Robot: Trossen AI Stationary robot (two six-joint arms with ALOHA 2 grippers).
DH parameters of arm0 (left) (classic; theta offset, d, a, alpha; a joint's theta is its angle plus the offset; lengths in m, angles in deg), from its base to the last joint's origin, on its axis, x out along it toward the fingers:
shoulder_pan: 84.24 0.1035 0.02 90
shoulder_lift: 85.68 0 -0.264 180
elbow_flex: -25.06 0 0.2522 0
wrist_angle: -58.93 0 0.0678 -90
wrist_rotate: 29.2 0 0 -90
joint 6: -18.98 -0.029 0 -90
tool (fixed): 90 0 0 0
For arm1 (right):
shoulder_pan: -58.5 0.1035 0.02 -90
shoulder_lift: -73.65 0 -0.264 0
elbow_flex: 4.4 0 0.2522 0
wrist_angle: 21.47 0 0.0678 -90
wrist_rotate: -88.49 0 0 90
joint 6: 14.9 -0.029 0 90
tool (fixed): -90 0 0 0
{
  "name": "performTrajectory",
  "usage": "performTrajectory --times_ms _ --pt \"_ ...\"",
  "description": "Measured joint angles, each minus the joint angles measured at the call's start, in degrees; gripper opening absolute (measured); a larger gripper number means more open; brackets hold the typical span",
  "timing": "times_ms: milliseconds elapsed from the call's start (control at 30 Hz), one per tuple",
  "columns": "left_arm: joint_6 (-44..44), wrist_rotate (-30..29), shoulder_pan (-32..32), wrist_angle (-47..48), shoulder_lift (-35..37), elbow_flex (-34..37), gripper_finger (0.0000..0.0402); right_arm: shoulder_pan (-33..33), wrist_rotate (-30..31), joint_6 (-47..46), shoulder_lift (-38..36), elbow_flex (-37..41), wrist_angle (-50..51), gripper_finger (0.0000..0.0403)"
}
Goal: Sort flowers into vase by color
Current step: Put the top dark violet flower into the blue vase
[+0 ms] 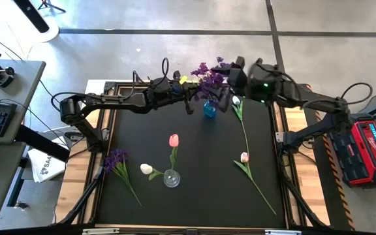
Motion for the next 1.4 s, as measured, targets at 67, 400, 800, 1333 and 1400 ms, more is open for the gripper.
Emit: performTrajectory --times_ms 67,400,800,1333,1400 --pt "0.77 -0.28 0.00 -0.09 0.00 0.00 0.0001 2.20 0.15 0.08 -1.06 -0.02 1.29 0.0300" --pt "7.69 -0.25 0.74 -0.17 0.00 0.02 0.0040 13.38 10.42 -11.84 -0.83 0.08 25.74 0.0300" --pt "10.76 -1.51 0.74 0.58 2.70 0.07 0.0143 19.67 23.48 -28.42 -1.77 26.48 19.79 0.0298" --pt "10.28 -10.20 0.80 4.51 7.18 0.07 0.0156 5.22 11.55 -15.64 -1.69 36.04 -10.61 0.0120" --pt "10.28 -10.26 1.13 4.88 7.08 0.07 0.0156 2.88 5.75 -14.45 -1.27 36.02 -12.29 0.0087"
